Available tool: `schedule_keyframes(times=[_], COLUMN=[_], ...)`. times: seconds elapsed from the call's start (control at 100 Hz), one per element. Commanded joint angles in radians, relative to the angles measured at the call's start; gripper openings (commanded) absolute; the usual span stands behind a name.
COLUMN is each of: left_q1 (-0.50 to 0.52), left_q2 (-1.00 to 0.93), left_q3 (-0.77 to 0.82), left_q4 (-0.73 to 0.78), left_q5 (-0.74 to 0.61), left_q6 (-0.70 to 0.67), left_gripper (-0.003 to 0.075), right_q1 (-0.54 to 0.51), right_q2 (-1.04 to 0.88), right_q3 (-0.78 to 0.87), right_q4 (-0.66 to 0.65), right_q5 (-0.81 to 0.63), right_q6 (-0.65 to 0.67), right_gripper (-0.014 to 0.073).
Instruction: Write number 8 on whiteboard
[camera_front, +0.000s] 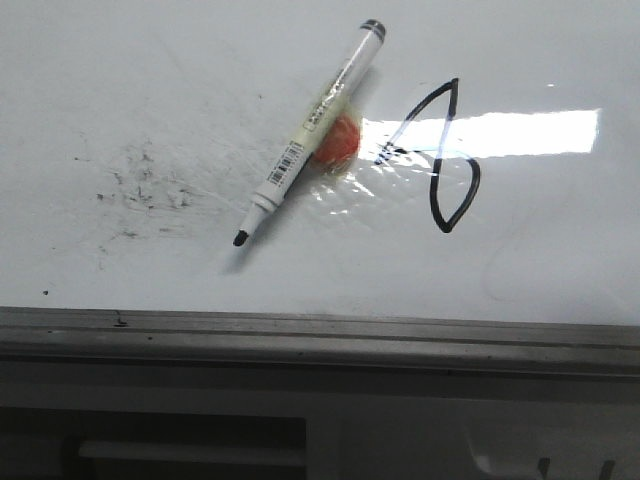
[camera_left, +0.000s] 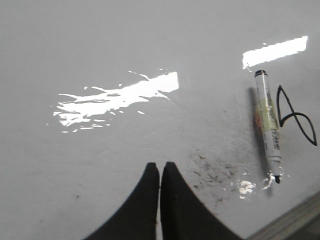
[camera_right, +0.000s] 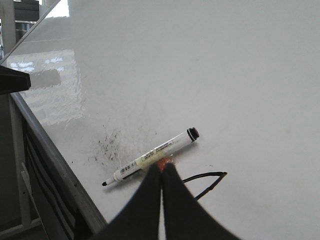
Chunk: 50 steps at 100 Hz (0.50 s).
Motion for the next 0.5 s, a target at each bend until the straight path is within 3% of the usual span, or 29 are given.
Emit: schedule_keyframes(times=[0.0,0.1,0.2,0.32,0.49], left_q1=[0.146,0.318,0.445,0.548,0.595], left_q2=[-0.034,-0.106,-0.171,-0.221,-0.244], left_q3=[-0.015,-0.015,-0.012,-0.01,0.029], left_q4=[0.303,0.513,0.644,0.7,0.711], left_q5=[0.093,0.238,0.371,0.477,0.492], left_q6=[-0.285,-0.552,-0.711,-0.771,-0.863], left_gripper=[-0.002,-0.002,-0.002,-0.002,-0.002], right_q1=[0.0,0.0,0.0,0.0,0.0], right_q2=[0.0,0.0,0.0,0.0,0.0], right_q3=[-0.027,-0.027,-0.027,-0.027,-0.027], right_q4=[0.01,0.01,0.01,0.01,0.01], right_q5=[-0.007,-0.007,-0.007,-0.007,-0.007], right_q6=[0.002,0.002,0.002,0.002,0.002], right_gripper=[-0.0069,-0.0069,-0.0069,-0.0069,-0.0069])
